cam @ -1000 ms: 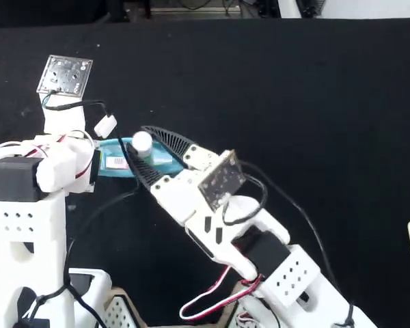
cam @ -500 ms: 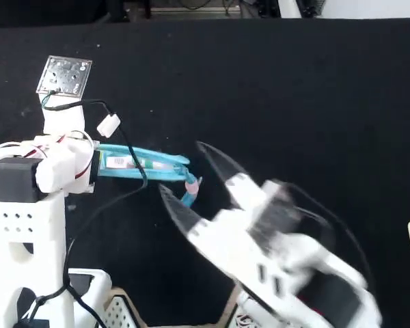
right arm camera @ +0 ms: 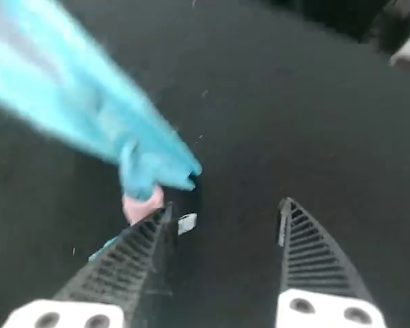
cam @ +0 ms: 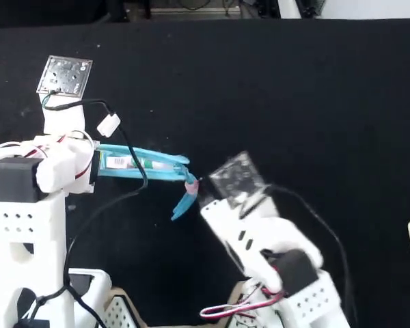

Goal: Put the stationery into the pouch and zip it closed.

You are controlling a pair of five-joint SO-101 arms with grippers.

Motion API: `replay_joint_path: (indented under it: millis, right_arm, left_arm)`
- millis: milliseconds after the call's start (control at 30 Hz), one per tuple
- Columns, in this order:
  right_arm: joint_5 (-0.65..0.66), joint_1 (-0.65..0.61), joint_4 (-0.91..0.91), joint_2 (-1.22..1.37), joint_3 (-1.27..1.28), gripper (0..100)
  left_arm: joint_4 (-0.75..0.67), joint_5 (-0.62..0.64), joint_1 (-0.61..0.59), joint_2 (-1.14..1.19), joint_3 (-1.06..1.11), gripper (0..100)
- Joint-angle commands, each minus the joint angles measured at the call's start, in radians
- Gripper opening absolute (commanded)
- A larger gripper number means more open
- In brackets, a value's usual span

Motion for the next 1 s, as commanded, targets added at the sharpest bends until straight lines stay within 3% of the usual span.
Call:
replay_joint_path:
  millis: [0,467,633,767,967]
  right_arm:
    - [0.009,-0.051,-0.057,-0.005,0.056,21.9]
    - [0.009,-0.06,-0.049,-0.007,0.082,22.0]
    - [0.003,-0.061,0.048,-0.03,0.001,22.0]
    - [0.002,-0.066,0.052,-0.122,0.03,22.0]
    - [-0.074,-0.169,0.06,-0.389,0.081,21.6]
  left_arm:
    - [-0.009,0.006,0.004,0.0,0.002,3]
    - [-0.009,0.006,0.005,0.003,0.002,3]
    - [-0.009,0.006,0.005,0.002,0.004,3]
    - [-0.015,0.006,0.005,0.002,0.028,3]
    - [-0.017,0.005,0.01,0.0,0.031,3]
